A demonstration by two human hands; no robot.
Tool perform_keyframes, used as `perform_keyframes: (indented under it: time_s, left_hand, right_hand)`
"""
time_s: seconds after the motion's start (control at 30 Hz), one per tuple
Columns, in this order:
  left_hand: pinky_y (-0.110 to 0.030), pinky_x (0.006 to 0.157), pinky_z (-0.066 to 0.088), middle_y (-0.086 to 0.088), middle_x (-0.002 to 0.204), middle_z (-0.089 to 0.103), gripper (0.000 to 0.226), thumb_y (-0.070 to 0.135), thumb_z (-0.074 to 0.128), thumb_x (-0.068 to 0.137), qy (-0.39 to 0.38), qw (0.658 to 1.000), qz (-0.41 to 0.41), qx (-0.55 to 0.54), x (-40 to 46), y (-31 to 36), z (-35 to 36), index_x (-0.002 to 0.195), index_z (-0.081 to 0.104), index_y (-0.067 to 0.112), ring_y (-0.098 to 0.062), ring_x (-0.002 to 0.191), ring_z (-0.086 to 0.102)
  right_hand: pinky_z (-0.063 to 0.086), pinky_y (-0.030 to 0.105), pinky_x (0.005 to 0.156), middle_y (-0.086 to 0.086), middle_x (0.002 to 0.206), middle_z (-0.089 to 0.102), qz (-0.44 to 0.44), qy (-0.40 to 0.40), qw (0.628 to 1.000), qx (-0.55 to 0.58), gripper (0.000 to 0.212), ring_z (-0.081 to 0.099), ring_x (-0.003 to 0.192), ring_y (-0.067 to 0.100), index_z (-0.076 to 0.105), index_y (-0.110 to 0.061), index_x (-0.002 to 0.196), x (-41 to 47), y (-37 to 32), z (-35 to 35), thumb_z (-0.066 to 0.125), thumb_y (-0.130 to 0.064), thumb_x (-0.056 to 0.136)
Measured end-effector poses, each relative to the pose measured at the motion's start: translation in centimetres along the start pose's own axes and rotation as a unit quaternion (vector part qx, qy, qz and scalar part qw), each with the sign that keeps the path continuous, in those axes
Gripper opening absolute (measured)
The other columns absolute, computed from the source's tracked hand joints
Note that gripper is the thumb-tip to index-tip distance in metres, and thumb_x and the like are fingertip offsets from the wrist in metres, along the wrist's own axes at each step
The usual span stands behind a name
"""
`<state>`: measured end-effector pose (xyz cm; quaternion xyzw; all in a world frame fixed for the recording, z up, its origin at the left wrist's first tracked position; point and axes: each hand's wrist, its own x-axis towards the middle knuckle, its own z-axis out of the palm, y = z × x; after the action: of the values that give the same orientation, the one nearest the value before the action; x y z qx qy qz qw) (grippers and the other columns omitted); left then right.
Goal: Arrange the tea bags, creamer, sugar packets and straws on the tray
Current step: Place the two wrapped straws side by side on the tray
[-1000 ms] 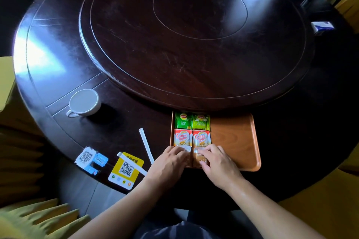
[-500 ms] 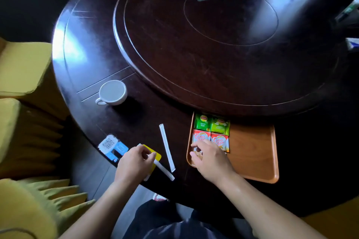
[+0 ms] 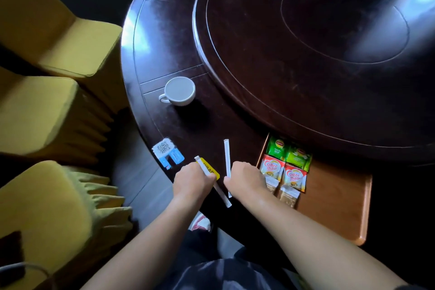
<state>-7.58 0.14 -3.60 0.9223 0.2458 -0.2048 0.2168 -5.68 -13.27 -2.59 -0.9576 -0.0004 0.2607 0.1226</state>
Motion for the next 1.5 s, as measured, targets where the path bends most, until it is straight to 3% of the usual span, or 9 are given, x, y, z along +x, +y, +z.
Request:
perform_keyframes:
  time_s: [0.27, 0.47, 0.6, 0.7, 0.83, 0.97, 1.13, 1.27, 1.5]
  left_hand:
    - [-0.027, 0.05, 0.034, 0.0, 0.06, 0.053, 0.012, 0.022, 0.06, 0.069, -0.001, 0.999, -0.023, -0.027, 0.2, 1.2, 0.1, 0.062, 0.055, 0.013, -0.022, 0.057, 0.052]
    - [-0.029, 0.056, 0.054, -0.002, 0.066, 0.063, 0.015, 0.028, 0.063, 0.07, -0.006, 0.999, -0.024, -0.041, 0.7, 1.0, 0.1, 0.067, 0.064, 0.014, -0.021, 0.062, 0.063]
    - [-0.028, 0.066, 0.045, 0.007, 0.079, 0.06, 0.016, 0.033, 0.066, 0.072, 0.001, 0.996, 0.002, -0.09, 1.0, 1.6, -0.7, 0.084, 0.063, 0.022, -0.017, 0.078, 0.059]
    - [-0.036, 0.067, 0.059, 0.01, 0.073, 0.07, 0.017, 0.038, 0.065, 0.063, -0.021, 0.987, 0.05, -0.154, 1.3, 3.0, -0.9, 0.076, 0.066, 0.028, -0.013, 0.07, 0.068]
    - [-0.036, 0.066, 0.06, 0.004, 0.064, 0.071, 0.006, 0.028, 0.068, 0.068, -0.061, 0.974, 0.113, -0.189, 0.0, 7.6, -0.6, 0.072, 0.07, 0.024, -0.015, 0.059, 0.071]
    - [-0.038, 0.063, 0.062, 0.002, 0.064, 0.073, 0.004, 0.02, 0.07, 0.074, -0.14, 0.955, 0.162, -0.207, -2.3, 13.7, 1.8, 0.075, 0.071, 0.016, -0.017, 0.055, 0.071]
    - [-0.041, 0.064, 0.064, -0.005, 0.069, 0.073, 0.003, 0.012, 0.07, 0.078, -0.219, 0.936, 0.2, -0.189, -5.2, 19.3, 6.0, 0.077, 0.072, 0.013, -0.022, 0.06, 0.074]
    - [-0.041, 0.061, 0.064, -0.01, 0.07, 0.071, 0.013, 0.005, 0.068, 0.082, -0.252, 0.933, 0.185, -0.177, -6.7, 22.7, 9.4, 0.073, 0.07, 0.015, -0.022, 0.056, 0.071]
    - [-0.043, 0.062, 0.064, -0.009, 0.077, 0.074, 0.012, 0.008, 0.066, 0.083, -0.242, 0.946, 0.174, -0.129, -7.0, 24.9, 12.8, 0.093, 0.069, 0.012, -0.022, 0.058, 0.074]
  right_hand:
    - [0.044, 0.033, 0.065, 0.011, 0.093, 0.07, 0.019, -0.015, 0.997, 0.069, 0.012, 0.066, 0.089, 0.036, 0.062, -0.011, 0.083, 0.0, 0.3, 0.4, 0.059, -0.023, 0.083]
    - [0.048, 0.031, 0.06, -0.001, 0.082, 0.065, 0.029, -0.01, 0.977, 0.209, 0.013, 0.065, 0.076, 0.023, 0.058, -0.021, 0.072, -0.6, 1.8, -0.8, 0.066, -0.03, 0.077]
    - [0.046, 0.027, 0.053, -0.004, 0.076, 0.065, 0.044, 0.007, 0.961, 0.274, 0.013, 0.065, 0.065, 0.016, 0.059, -0.021, 0.074, -1.6, 3.9, -1.6, 0.068, -0.029, 0.075]
    - [0.041, 0.017, 0.049, -0.006, 0.07, 0.06, 0.053, 0.026, 0.949, 0.31, 0.013, 0.056, 0.059, 0.009, 0.059, -0.021, 0.073, -2.4, 6.2, -2.1, 0.067, -0.023, 0.082]
    - [0.06, 0.044, 0.072, -0.007, 0.063, 0.053, 0.105, 0.046, 0.92, 0.375, 0.018, 0.057, 0.065, 0.02, 0.056, -0.022, 0.067, -3.7, 10.8, -2.0, 0.069, -0.02, 0.08]
    - [0.06, 0.054, 0.069, -0.013, 0.05, 0.054, 0.17, 0.099, 0.888, 0.416, 0.015, 0.057, 0.059, 0.019, 0.062, -0.02, 0.068, -5.3, 17.1, -1.5, 0.073, -0.023, 0.077]
    - [0.063, 0.044, 0.065, -0.001, 0.062, 0.061, 0.231, 0.115, 0.865, 0.431, 0.011, 0.058, 0.056, 0.016, 0.068, -0.017, 0.08, -7.8, 22.3, -2.1, 0.072, -0.018, 0.09]
    - [0.057, 0.025, 0.048, 0.004, 0.075, 0.073, 0.265, 0.122, 0.849, 0.441, 0.01, 0.067, 0.057, 0.015, 0.073, -0.017, 0.081, -9.2, 25.5, -2.7, 0.074, -0.023, 0.089]
    - [0.06, 0.03, 0.051, 0.0, 0.072, 0.074, 0.301, 0.108, 0.842, 0.435, 0.009, 0.07, 0.059, 0.017, 0.075, -0.021, 0.078, -8.6, 27.3, -2.4, 0.077, -0.026, 0.086]
